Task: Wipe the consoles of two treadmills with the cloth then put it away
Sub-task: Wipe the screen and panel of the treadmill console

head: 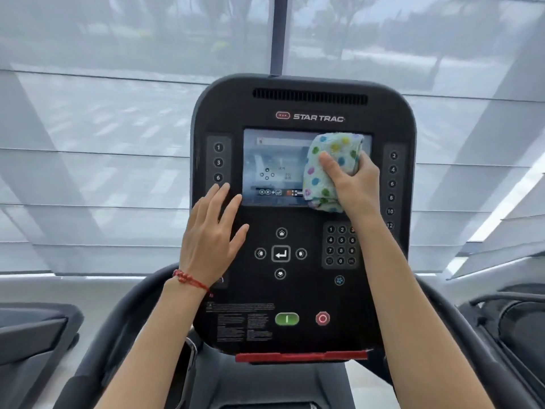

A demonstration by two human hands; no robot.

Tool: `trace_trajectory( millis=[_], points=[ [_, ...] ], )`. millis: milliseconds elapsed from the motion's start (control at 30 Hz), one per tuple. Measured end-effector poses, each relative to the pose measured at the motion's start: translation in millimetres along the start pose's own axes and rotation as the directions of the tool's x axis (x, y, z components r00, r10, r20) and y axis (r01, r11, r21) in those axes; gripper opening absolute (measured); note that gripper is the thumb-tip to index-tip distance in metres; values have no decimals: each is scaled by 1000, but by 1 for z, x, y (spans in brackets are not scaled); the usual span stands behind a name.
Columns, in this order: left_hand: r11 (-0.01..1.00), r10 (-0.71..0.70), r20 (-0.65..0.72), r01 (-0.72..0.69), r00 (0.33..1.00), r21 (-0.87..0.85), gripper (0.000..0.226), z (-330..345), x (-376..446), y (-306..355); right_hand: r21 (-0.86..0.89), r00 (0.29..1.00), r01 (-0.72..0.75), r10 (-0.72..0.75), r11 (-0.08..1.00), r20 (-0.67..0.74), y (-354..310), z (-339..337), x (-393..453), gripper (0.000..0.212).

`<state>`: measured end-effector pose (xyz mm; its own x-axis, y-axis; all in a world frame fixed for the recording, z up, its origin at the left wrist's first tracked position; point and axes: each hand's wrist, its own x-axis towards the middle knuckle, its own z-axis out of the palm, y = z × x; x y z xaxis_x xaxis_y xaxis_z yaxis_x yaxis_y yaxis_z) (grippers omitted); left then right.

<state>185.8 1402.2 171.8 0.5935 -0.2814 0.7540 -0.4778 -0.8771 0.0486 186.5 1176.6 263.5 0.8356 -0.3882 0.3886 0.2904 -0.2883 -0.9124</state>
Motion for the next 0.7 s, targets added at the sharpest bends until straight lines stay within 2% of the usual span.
trace_trajectory(
  millis=[133,367,533,700],
  points=[
    [999,-14,-51,15,999,32,50,17,3,-9,-231,993,94,-108,968,-46,14,-1,12,33],
    [999,-3,-138,8,990,38,47,35,1,-12,-443,966,136,-218,886,-141,19,21,8,45],
    [1000,3,-166,2,986,29,47,38,0,-13,-523,943,170,-291,836,-159,9,63,-1,47],
    [1000,14,-180,-10,984,26,46,39,0,-13,-457,935,233,-326,858,-136,-3,99,-2,44]
  ],
)
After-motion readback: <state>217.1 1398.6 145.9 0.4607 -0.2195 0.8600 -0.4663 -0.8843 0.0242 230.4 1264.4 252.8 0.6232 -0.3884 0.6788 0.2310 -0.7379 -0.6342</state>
